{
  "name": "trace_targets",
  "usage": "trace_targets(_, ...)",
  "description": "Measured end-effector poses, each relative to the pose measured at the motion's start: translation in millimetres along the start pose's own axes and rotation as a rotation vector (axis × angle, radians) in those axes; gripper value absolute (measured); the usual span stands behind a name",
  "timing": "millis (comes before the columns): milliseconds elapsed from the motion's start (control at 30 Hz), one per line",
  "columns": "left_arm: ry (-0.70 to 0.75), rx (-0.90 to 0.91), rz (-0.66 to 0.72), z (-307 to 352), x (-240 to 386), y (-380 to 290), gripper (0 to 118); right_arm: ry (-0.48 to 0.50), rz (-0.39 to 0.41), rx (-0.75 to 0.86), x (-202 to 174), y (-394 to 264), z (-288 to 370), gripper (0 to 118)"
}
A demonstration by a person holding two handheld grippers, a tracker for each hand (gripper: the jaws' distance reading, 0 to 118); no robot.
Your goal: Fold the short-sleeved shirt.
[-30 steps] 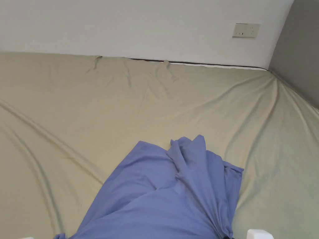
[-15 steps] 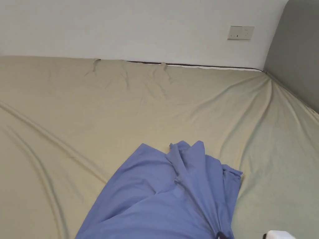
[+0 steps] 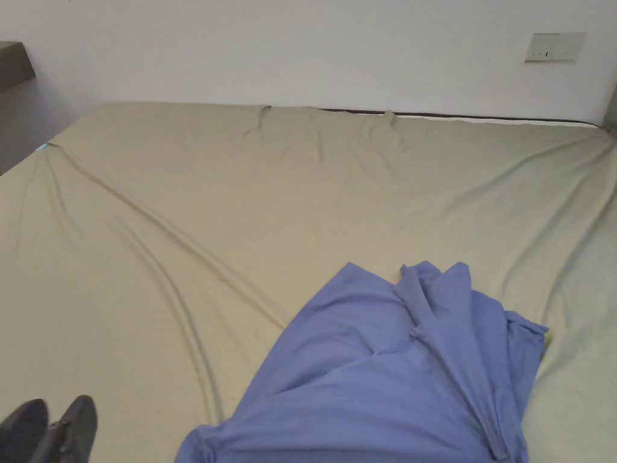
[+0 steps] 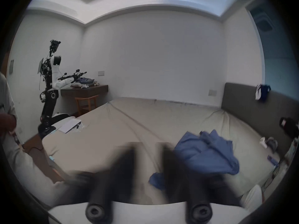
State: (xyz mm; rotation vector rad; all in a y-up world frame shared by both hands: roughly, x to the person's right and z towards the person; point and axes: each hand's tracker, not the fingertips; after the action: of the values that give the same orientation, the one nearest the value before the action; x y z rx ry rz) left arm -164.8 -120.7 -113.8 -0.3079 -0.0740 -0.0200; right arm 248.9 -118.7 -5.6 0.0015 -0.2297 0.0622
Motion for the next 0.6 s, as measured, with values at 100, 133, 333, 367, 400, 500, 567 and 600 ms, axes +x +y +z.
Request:
trace_targets(100, -0.036, -0.119, 0.045, -10, -9, -14, 0, 0.047, -0.052, -0.142, -5, 0, -4, 0)
trace_targets(133, -0.033, -0.112, 0.036, -10, -7, -18, 0, 0.006, -0.164, -0.263, -7, -10, -3, 0)
trace_targets(333, -0.040, -0.139, -0.035, -22, 14, -31, 0, -0.019, -0.026, -0.168, -9, -9, -3, 0)
trace_targets(367, -0.044, -0.178, -0.037, -29, 15, -34, 0, -0.021, -0.021, -0.163, -10, -9, -4, 0)
trace_targets(400, -0.041, -0.198, -0.038, -37, 16, -38, 0, -0.019, -0.020, -0.165, -10, -9, -6, 0)
trace_targets(500, -0.030, -0.282, -0.021, -73, 23, -54, 0, -0.015, -0.026, -0.177, -10, -12, -9, 0)
trace_targets(567, -0.033, -0.354, 0.028, -105, 27, -67, 27, -0.012, -0.027, -0.190, -12, -13, -14, 0)
trace_targets(600, -0.050, -0.392, 0.038, -120, 27, -74, 68, -0.008, -0.025, -0.190, -11, -14, -13, 0)
